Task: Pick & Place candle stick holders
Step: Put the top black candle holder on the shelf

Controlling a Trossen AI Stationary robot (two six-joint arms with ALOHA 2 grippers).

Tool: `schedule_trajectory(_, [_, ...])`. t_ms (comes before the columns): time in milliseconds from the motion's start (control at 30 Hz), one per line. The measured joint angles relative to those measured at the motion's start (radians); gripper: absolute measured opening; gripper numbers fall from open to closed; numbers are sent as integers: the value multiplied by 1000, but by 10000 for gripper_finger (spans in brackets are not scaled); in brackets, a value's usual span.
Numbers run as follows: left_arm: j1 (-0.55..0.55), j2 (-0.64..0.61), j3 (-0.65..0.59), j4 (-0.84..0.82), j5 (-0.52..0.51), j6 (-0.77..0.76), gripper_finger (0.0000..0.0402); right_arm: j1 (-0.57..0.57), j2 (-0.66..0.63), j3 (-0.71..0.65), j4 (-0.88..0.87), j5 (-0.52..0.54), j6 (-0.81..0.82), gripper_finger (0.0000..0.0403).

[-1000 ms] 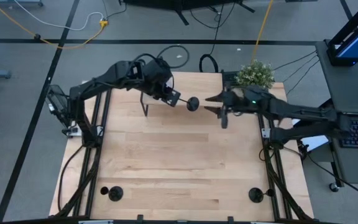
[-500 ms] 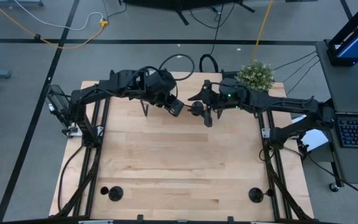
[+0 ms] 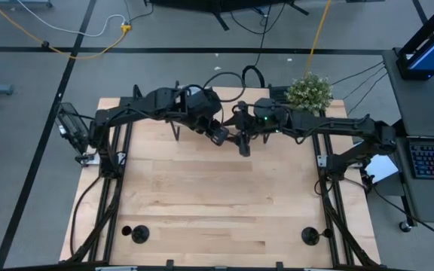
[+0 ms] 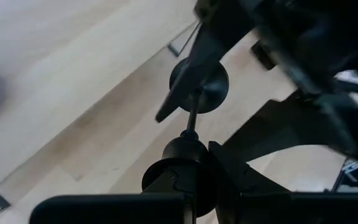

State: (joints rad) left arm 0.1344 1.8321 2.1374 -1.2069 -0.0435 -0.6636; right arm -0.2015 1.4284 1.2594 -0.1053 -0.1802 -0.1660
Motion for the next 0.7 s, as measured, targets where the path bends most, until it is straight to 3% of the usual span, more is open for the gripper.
schedule_trajectory(300, [0, 8, -1, -4, 23, 0, 22, 1, 15, 0, -7, 0, 9, 170])
schedule_trajectory(700, [0, 7, 0, -2, 37, -1, 22, -2, 15, 0, -31, -1, 31, 58])
